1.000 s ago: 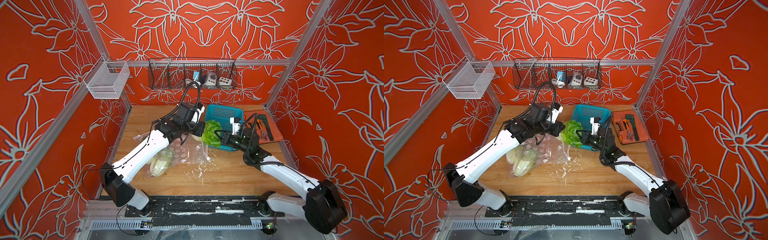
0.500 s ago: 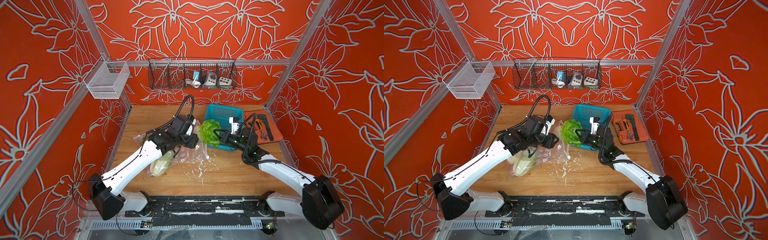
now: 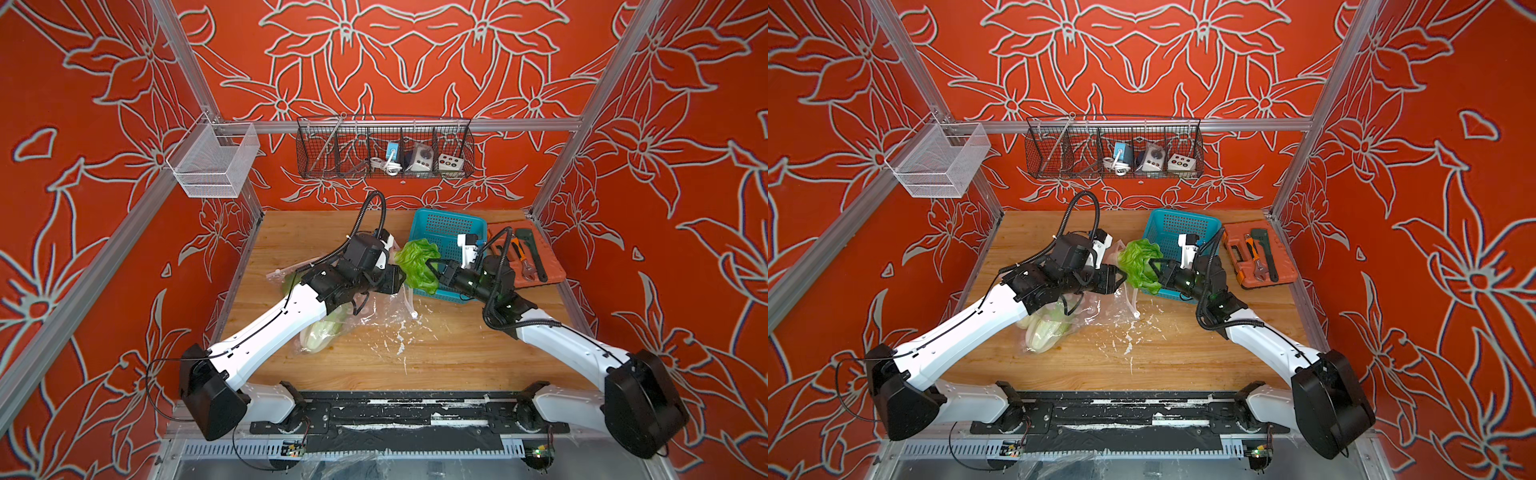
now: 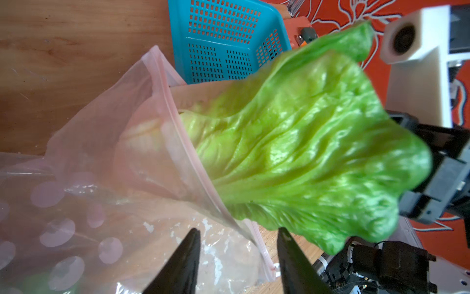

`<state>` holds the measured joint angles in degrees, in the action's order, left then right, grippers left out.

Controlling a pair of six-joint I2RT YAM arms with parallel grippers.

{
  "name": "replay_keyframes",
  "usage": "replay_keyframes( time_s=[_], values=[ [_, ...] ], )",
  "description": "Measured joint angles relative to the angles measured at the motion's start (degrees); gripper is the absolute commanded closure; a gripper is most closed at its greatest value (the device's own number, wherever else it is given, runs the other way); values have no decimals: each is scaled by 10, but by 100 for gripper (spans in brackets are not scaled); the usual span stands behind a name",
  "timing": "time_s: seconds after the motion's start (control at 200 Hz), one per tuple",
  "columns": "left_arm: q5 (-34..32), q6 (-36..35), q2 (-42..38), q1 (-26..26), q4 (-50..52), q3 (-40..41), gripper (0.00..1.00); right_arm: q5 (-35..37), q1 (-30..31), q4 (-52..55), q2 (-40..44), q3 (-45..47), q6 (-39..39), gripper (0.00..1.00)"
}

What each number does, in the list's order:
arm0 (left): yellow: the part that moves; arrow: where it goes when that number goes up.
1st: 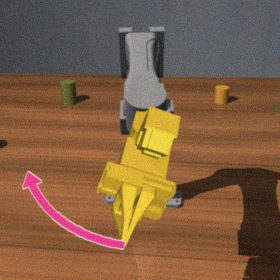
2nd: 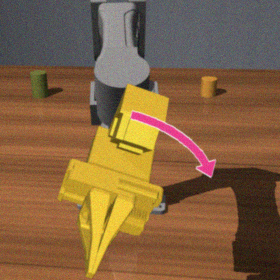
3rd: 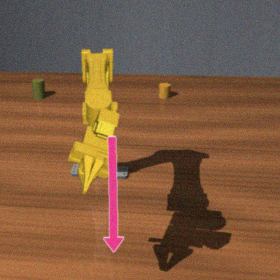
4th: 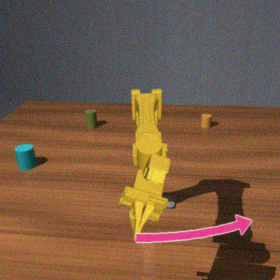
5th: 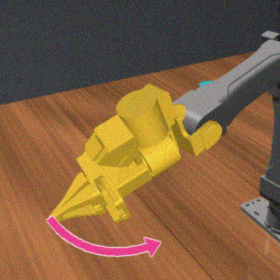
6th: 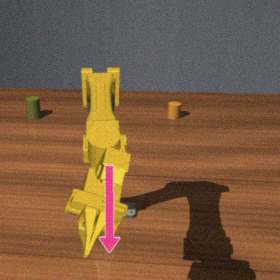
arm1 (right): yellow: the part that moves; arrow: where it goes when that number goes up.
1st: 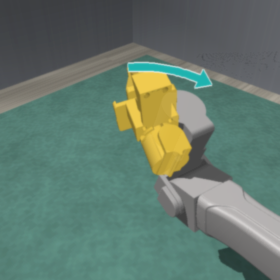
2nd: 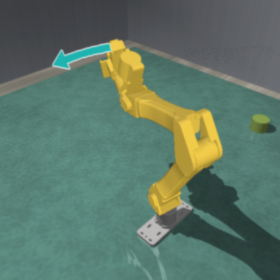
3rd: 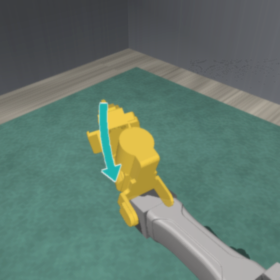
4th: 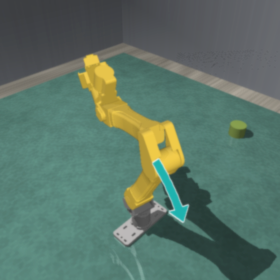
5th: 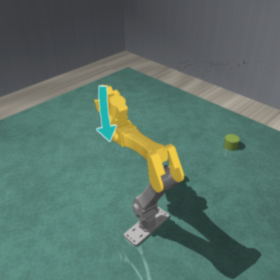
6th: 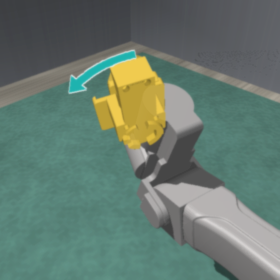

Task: Put the chinese cabbages into a zipper bag and zip it
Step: Pick up the zipper food storage bag at the center of the board.

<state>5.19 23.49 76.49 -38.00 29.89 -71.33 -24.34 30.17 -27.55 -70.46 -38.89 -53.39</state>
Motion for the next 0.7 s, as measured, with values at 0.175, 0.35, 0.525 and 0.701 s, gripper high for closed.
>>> replay_keyframes(
  time_s=[0.175, 0.35, 0.525, 0.701],
  values=[
    [-7, 0, 7, 0, 0, 2, 71, -1, 1, -3, 0, 0, -1, 100],
    [-7, -3, 10, 0, -4, 2, 85, -1, 1, -13, 0, 0, -5, 100],
    [-6, -21, 22, 2, 1, -10, 100, -1, 1, -16, 0, 0, -9, 100],
    [-5, -40, 27, 11, 14, -48, 100, -1, 1, -18, 0, 1, -14, 100]
  ],
)
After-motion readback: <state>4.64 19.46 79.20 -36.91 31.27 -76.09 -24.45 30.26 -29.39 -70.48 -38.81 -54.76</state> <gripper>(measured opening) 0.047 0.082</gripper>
